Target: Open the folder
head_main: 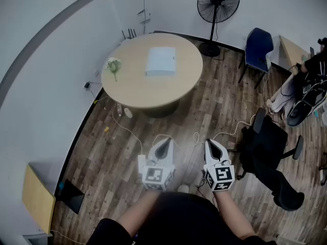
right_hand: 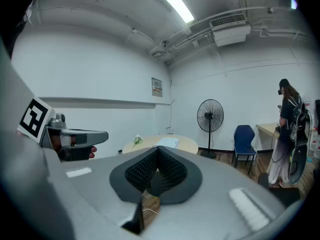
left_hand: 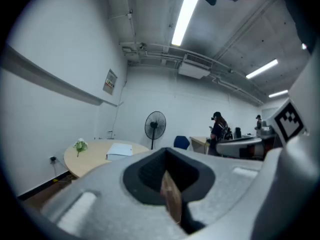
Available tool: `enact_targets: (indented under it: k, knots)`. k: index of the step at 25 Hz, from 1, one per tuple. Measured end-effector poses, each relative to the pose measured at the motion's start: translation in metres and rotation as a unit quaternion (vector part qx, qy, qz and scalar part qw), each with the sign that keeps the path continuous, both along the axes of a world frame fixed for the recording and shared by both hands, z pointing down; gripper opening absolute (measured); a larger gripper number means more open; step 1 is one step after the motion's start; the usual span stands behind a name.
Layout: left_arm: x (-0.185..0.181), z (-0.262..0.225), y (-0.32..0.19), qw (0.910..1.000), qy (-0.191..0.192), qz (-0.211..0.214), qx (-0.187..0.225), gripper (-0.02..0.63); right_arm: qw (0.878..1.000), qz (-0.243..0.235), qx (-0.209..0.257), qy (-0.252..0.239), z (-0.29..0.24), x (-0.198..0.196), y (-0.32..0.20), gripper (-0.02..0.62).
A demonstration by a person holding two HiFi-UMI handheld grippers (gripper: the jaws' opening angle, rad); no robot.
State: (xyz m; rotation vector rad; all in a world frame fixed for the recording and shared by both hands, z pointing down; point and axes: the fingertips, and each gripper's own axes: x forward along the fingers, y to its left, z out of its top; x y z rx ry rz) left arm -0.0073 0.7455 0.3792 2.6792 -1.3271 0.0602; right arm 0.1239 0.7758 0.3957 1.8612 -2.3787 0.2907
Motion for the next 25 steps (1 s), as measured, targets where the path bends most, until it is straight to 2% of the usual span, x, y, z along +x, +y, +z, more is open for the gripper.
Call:
enact_targets:
  k: [4, 9, 14, 19, 25]
  knots:
    - [0.008, -0.008, -0.019, 0.9996, -0.004, -0.002, 0.026, 0.002, 0.999, 0.012, 0.02, 0.026, -0.002, 0.024, -0.022, 0.002]
    - [0.026, -0.023, -0.059, 0.9956, -0.025, 0.035, 0.083, 0.002, 0.998, 0.019, 0.049, 0.044, -0.023, 0.054, -0.066, 0.002]
    - [0.028, -0.015, -0.107, 0.9974, -0.009, 0.009, 0.071, 0.002, 0.998, 0.035, 0.043, 0.007, -0.019, 0.077, -0.102, 0.002]
    - [0.034, 0.003, -0.158, 0.9984, -0.008, 0.007, 0.056, 0.002, 0.999, 0.032, 0.021, 0.015, 0.004, 0.082, -0.142, 0.003]
    - [0.046, 0.007, -0.242, 0.9981, -0.016, 0.009, 0.059, 0.002, 0.999, 0.038, 0.002, 0.018, 0.022, 0.091, -0.222, 0.003]
